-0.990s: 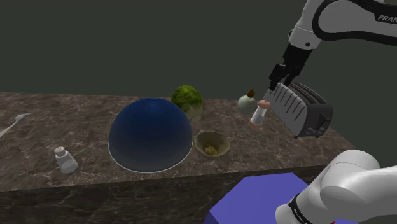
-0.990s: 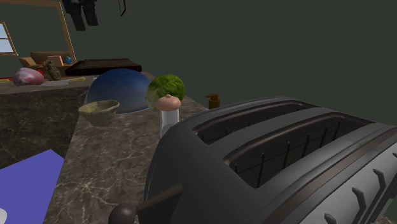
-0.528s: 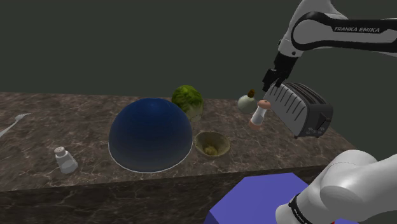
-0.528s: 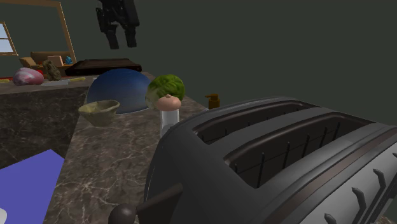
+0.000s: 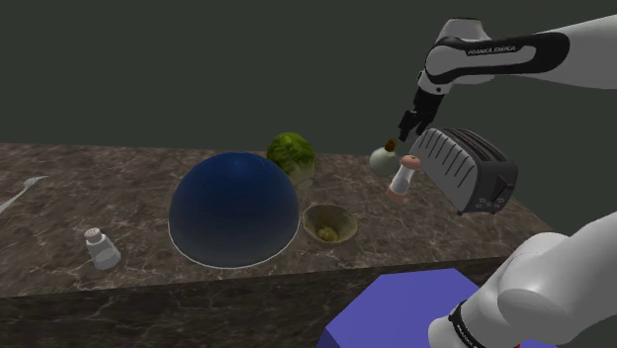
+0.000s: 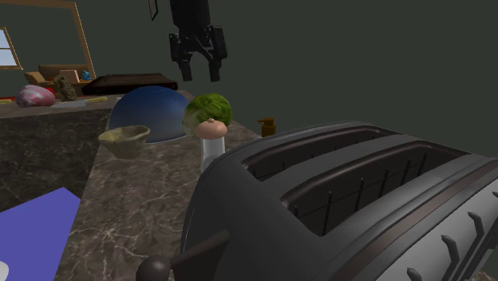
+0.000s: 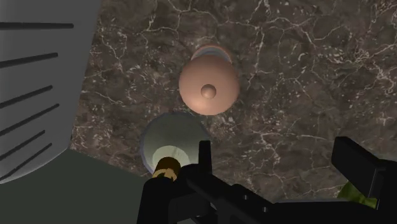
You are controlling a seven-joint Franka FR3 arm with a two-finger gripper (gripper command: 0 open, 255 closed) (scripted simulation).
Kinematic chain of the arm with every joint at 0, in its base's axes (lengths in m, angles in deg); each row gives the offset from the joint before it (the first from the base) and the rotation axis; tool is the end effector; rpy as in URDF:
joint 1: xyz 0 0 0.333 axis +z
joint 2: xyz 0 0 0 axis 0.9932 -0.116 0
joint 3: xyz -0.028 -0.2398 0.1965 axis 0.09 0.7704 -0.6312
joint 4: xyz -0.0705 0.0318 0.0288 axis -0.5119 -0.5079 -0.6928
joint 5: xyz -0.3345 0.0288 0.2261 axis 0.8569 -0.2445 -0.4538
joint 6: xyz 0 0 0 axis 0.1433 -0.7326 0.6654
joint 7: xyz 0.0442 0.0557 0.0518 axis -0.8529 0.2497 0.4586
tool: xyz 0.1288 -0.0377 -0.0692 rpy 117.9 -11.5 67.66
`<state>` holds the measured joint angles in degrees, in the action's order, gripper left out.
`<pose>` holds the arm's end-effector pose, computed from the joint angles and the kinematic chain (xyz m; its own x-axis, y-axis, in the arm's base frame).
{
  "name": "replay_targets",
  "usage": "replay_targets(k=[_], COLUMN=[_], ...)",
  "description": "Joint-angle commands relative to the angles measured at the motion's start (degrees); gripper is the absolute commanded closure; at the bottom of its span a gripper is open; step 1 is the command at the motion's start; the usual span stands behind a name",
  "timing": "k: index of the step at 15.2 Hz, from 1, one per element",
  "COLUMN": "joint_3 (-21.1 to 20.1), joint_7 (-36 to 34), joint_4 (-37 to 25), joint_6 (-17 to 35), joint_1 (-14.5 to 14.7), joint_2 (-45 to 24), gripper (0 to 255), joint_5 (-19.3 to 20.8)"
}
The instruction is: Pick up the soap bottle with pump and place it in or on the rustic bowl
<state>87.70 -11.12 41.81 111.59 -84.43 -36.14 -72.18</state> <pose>0.4467 -0.2392 0.4614 0.9960 -0.0801 0.0386 -0.0819 -0.9954 0.0492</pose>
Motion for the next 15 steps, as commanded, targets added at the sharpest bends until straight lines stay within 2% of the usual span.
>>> replay_targets(k=[1,7,13,15], joint_3=[2.0,5.4,4.9,4.7], joint_7=[3.4,13.3,21.8,21.9], joint_4=[-2.9,-12.8,-26.2,-25.9], joint_6=[1.8,4.7,4.1,4.7], joint_1=[0.1,-1.5,-6.7,-6.9], joint_2=[-5.0,-19.7,-35.1,-35.5], gripper=[0,0,0,0], joint_5=[-1.9,-9.9,-18.4,-18.6])
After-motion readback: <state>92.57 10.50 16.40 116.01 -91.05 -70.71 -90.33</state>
